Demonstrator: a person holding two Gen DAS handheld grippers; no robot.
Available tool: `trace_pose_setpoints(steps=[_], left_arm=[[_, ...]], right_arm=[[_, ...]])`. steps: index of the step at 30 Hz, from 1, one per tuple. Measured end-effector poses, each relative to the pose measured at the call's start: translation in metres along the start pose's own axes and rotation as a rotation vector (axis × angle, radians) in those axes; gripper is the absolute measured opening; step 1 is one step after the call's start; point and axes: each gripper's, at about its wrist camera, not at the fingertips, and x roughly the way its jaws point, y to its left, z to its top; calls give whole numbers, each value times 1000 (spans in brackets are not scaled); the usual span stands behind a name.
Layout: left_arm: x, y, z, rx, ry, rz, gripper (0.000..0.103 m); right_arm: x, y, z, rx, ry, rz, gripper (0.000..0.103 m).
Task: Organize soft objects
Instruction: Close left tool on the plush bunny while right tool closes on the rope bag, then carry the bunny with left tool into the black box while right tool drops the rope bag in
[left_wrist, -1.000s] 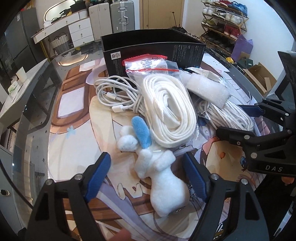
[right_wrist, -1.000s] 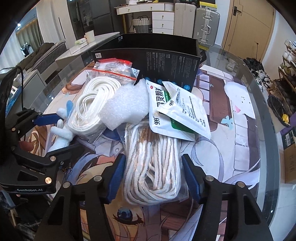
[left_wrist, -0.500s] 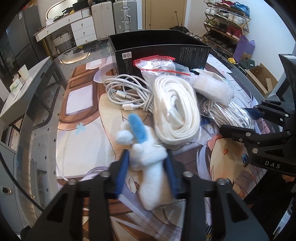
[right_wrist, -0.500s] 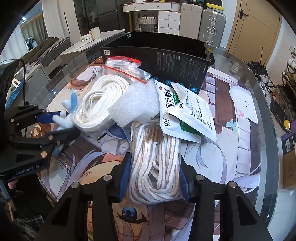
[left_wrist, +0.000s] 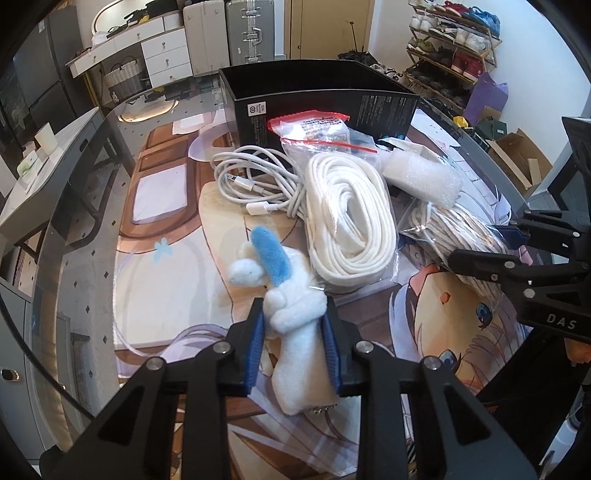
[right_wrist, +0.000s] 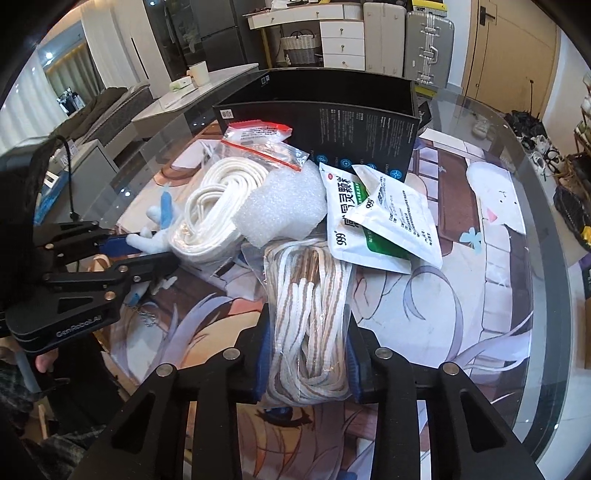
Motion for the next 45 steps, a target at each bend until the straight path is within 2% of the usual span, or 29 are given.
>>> trace_pose_setpoints(steps=[13, 23, 32, 45], left_arm=[[-18, 7, 7, -17, -47, 2, 27], [-36, 12, 15, -17, -85, 21, 27], [-47, 14, 41, 5, -126, 35, 27], [-55, 14, 83, 29, -172, 18, 27]], right_arm=[[-22, 24, 3, -41, 4, 71, 33], [-33, 48, 26, -95, -20, 69, 32], [-41, 37, 50, -81, -54, 42, 32], [-57, 7, 90, -43, -111, -3, 32]])
